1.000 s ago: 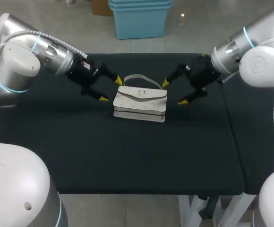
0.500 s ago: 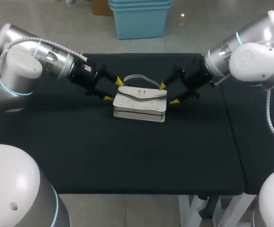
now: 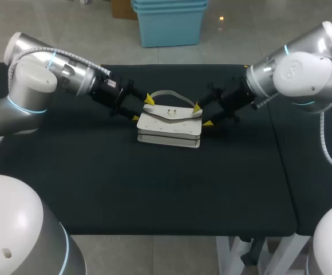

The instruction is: Pick up the bag, open it, inspect its contents, close it, and place it on the opposite side

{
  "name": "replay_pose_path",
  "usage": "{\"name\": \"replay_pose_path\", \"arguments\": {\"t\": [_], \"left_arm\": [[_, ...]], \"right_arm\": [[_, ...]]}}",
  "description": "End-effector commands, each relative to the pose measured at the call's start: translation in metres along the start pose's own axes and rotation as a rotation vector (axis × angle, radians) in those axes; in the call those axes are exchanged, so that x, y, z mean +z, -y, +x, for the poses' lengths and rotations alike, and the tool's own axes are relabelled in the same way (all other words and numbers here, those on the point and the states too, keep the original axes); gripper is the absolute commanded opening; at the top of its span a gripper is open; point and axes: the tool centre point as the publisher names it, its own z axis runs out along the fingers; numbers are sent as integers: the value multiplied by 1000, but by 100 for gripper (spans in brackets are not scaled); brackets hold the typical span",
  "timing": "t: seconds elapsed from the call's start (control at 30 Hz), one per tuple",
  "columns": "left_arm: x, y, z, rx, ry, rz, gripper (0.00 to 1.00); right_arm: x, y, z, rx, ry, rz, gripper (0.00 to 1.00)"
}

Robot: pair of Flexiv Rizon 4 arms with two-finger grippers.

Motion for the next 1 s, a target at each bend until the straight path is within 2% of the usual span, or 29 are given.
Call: {"name": "replay_pose_path", "arguments": {"t": [0.03, 0.07, 0.13, 0.27, 0.3, 0.37, 0.43, 0.5, 0.53, 0.57, 0.6, 0.67, 0.9, 0.93, 0.97, 1.0], "left_arm": [[7, 7, -2, 3, -23, -24, 57], [8, 8, -1, 3, -24, -25, 51], [10, 9, -1, 2, -21, -24, 47], [15, 12, -6, -14, -25, -36, 47], [17, 12, -8, -19, -24, -35, 45], [19, 12, -12, -28, -24, -38, 42], [20, 13, -14, -36, -19, -35, 39], [20, 13, -17, -43, -19, -37, 31], [21, 13, -18, -48, -18, -36, 20], [21, 13, -18, -50, -18, -36, 0], [21, 13, -18, -50, -18, -36, 0], [21, 13, -19, -51, -18, -34, 0], [21, 10, -17, -35, -17, -37, 0], [21, 9, -16, -30, -16, -38, 13], [21, 8, -15, -24, -14, -35, 30], [21, 8, -15, -22, -14, -34, 28]], "right_arm": [[8, -5, -3, 10, -16, 7, 47], [9, -5, -3, 11, -17, 8, 46], [11, -5, -4, 15, -21, 11, 46], [16, -7, -6, 24, -26, 15, 50], [19, -7, -8, 31, -28, 17, 62], [22, -8, -9, 35, -29, 20, 76], [24, -8, -11, 44, -35, 22, 72], [27, -7, -14, 53, -40, 23, 60], [27, -7, -15, 55, -42, 23, 48], [28, -6, -15, 58, -44, 23, 43], [29, -6, -16, 61, -47, 22, 31], [29, -6, -17, 65, -50, 19, 0], [26, -4, -17, 79, -64, 1, 0], [25, -4, -16, 79, -68, -5, 5], [24, -4, -16, 80, -70, -10, 31], [23, -4, -15, 78, -70, -14, 45]]}}
